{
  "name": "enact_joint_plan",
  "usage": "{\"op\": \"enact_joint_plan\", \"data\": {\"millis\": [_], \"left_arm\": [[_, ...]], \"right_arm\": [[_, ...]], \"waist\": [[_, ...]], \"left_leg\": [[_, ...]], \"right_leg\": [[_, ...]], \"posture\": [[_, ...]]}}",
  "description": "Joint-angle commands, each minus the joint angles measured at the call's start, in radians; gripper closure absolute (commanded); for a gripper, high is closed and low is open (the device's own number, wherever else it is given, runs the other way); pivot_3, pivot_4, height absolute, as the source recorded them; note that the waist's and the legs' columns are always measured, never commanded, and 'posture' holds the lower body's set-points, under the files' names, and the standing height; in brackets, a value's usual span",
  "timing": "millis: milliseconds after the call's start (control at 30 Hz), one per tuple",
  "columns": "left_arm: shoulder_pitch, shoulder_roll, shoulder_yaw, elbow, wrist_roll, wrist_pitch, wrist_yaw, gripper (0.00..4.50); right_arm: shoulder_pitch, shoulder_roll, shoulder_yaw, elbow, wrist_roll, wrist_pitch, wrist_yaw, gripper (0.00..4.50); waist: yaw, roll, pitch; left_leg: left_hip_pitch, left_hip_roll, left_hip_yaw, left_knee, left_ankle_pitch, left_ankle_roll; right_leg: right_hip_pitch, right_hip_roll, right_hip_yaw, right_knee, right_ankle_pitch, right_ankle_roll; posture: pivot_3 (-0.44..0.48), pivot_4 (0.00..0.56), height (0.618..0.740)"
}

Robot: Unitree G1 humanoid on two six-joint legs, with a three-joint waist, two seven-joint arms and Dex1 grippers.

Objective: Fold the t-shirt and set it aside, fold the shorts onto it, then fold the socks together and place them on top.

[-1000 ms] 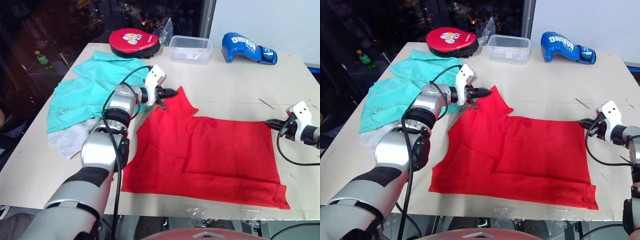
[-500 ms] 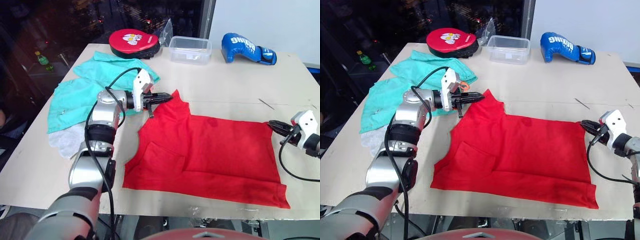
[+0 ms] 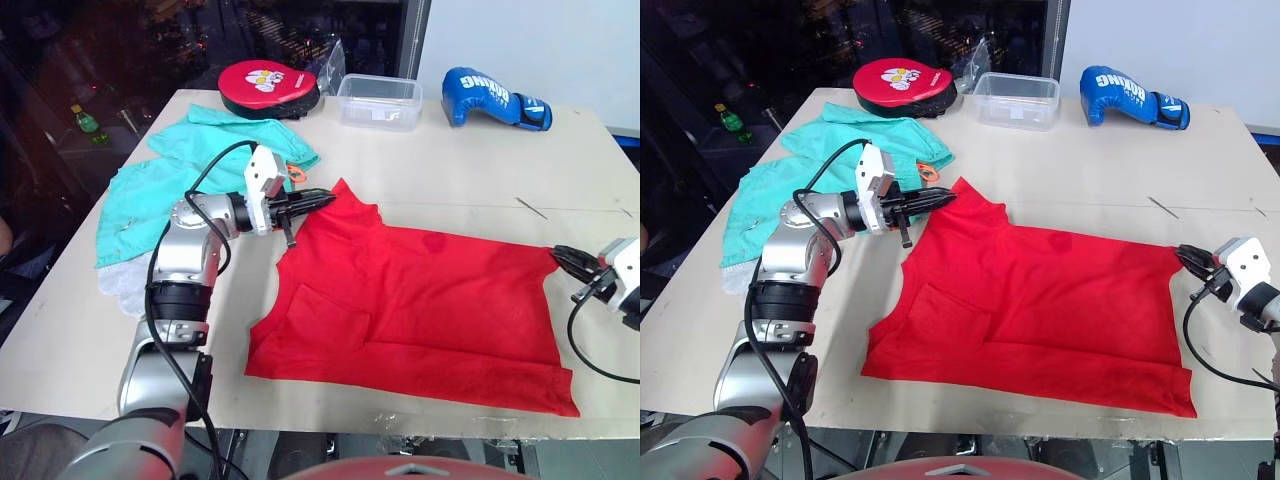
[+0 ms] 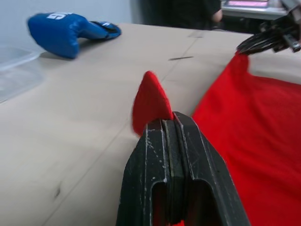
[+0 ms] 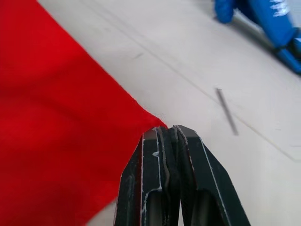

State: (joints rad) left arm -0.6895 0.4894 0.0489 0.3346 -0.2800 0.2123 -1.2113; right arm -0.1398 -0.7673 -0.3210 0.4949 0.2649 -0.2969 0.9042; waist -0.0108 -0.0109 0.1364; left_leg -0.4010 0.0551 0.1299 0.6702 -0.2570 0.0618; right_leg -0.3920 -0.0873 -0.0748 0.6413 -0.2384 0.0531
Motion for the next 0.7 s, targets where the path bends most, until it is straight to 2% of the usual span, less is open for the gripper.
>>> {"op": "enact_joint_plan", "data": {"millis": [33,333,700], "left_arm": [[0.011,0.015,0.010,-0.056,-0.029,-0.003,0.013,4.50],[0.075,0.045,0.012,-0.137,-0.082,0.015,-0.013,4.50],[0.028,0.040,0.078,-0.125,-0.097,-0.030,0.134,4.50]], "right_arm": [[0.005,-0.007,-0.034,-0.002,0.014,-0.035,-0.015,4.48],[0.054,0.013,-0.024,-0.069,0.017,-0.061,-0.030,4.48],[0.026,0.036,0.000,-0.103,-0.026,-0.104,-0.084,4.48]], "waist": [[-0.001,0.000,0.000],[-0.001,0.000,0.000],[-0.001,0.000,0.000]], "left_leg": [[0.000,0.000,0.000,0.000,0.000,0.000],[0.002,0.001,0.002,-0.001,0.000,0.000],[0.002,0.001,0.003,-0.001,0.000,0.000]], "right_leg": [[0.000,0.000,0.000,0.000,0.000,0.000],[0.000,0.000,0.003,0.000,0.000,0.000],[0.000,0.000,0.004,0.000,0.000,0.000]], "posture": [[0.000,0.150,0.740],[0.000,0.150,0.740],[0.000,0.150,0.740]]}}
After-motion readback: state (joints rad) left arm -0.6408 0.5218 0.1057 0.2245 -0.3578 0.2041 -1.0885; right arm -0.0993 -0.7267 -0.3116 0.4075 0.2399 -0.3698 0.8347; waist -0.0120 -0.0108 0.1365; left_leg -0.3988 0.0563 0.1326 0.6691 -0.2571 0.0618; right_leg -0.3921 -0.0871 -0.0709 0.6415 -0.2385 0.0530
